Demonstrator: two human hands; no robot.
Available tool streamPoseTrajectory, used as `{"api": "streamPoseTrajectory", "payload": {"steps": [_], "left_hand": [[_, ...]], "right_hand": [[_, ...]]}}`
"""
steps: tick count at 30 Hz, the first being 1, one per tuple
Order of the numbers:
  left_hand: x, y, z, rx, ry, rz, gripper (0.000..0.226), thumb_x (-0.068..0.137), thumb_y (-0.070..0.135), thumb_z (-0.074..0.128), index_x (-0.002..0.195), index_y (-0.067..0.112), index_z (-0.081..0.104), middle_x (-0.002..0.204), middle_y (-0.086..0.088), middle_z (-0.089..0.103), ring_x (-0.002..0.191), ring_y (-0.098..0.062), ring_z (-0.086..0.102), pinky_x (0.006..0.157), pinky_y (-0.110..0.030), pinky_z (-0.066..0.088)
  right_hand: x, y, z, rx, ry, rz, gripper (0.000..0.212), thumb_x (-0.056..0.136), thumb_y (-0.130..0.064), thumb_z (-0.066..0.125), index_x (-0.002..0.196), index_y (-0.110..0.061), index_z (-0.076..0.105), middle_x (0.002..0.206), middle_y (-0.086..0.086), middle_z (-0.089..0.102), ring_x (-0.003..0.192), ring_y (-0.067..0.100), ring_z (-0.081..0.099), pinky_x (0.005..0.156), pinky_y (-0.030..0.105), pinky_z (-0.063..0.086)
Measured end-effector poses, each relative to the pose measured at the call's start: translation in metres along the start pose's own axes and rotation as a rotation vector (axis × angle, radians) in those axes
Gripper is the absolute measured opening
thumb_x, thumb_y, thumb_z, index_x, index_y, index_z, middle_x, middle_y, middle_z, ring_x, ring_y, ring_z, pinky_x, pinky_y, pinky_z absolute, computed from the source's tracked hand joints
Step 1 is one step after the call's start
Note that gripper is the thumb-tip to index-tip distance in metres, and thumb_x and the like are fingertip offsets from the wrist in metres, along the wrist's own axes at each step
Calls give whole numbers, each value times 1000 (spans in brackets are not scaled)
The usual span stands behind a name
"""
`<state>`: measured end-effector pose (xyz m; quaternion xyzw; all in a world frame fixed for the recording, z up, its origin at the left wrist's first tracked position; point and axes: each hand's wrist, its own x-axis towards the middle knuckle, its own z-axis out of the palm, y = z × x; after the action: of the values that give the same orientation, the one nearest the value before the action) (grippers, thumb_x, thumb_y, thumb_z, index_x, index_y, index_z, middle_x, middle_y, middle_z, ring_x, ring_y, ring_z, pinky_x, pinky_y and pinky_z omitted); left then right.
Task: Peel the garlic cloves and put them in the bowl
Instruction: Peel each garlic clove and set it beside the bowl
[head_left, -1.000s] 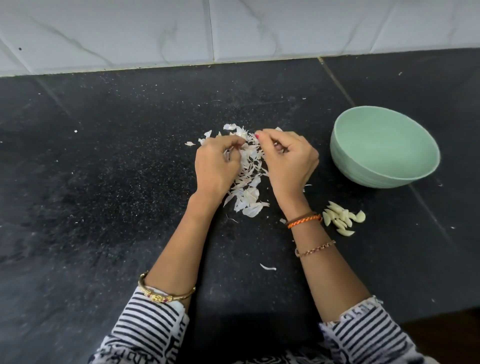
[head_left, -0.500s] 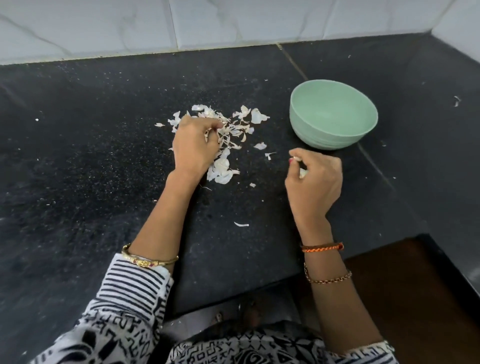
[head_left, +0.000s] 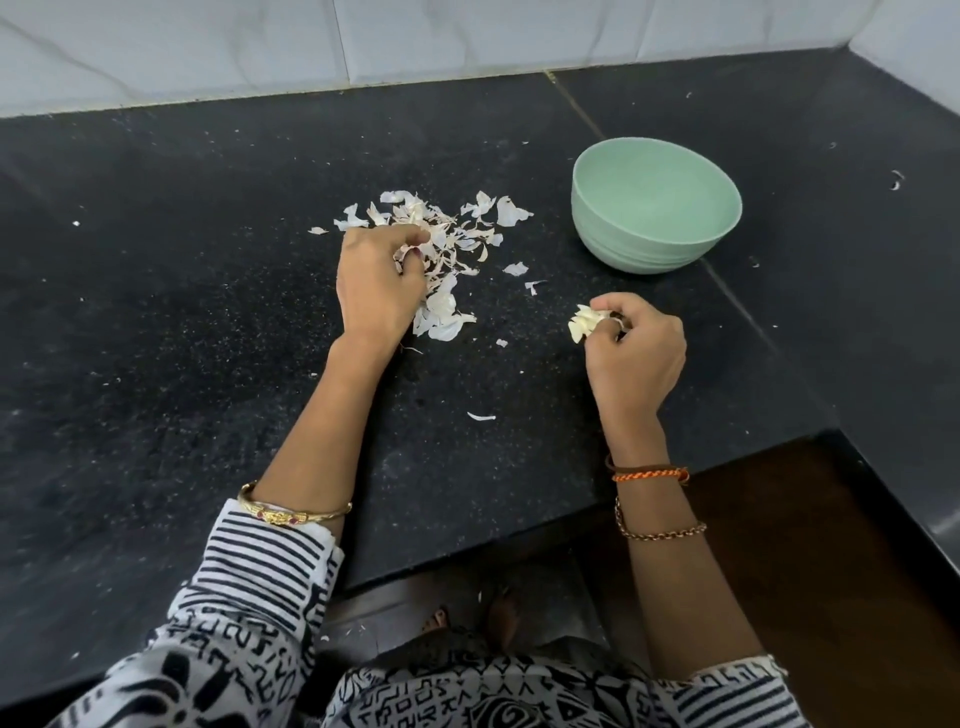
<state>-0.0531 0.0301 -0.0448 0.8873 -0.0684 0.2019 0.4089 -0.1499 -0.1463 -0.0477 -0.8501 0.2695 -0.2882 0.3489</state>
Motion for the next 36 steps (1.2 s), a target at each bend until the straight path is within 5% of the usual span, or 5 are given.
{"api": "streamPoseTrajectory", "payload": {"steps": [5, 9, 13, 28, 36], "left_hand": [[4, -6, 0, -21, 9, -55, 27, 84, 1, 52, 102, 9, 70, 105, -2, 69, 99, -31, 57, 84, -21, 40], [7, -10, -2, -73, 37, -101, 27, 84, 1, 52, 102, 10, 70, 102, -1, 69, 92, -35, 60, 86, -40, 48], [10, -12, -2, -85, 62, -119, 32, 82, -2, 48, 103, 9, 70, 100, -4, 70, 90, -39, 59, 84, -45, 49], [37, -31, -5, -111, 228, -164, 25, 87, -2, 54, 109, 4, 65, 98, -8, 64, 70, -7, 50, 67, -7, 40], [42, -35, -5, -73, 149, -166, 36, 83, -10, 52, 114, 5, 63, 109, -13, 62, 78, -15, 55, 77, -23, 47]], "right_hand": [[-3, -6, -1, 20, 86, -57, 42, 73, 9, 50, 104, -15, 66, 97, 0, 69, 91, 15, 46, 81, 42, 44], [0, -13, 6, 54, 122, -175, 42, 69, 8, 48, 99, -14, 68, 91, -1, 69, 88, 20, 49, 76, 31, 37], [14, -32, 23, 113, -132, -329, 35, 75, 5, 51, 96, -17, 69, 84, -6, 69, 85, 20, 54, 75, 20, 34], [57, -92, 115, -232, -682, -569, 59, 86, -49, 57, 133, -17, 43, 125, 1, 56, 114, 26, 41, 89, 33, 34], [53, -96, 135, -121, -581, -572, 37, 92, -20, 56, 129, -18, 52, 116, 4, 62, 107, 24, 50, 91, 33, 39]]}}
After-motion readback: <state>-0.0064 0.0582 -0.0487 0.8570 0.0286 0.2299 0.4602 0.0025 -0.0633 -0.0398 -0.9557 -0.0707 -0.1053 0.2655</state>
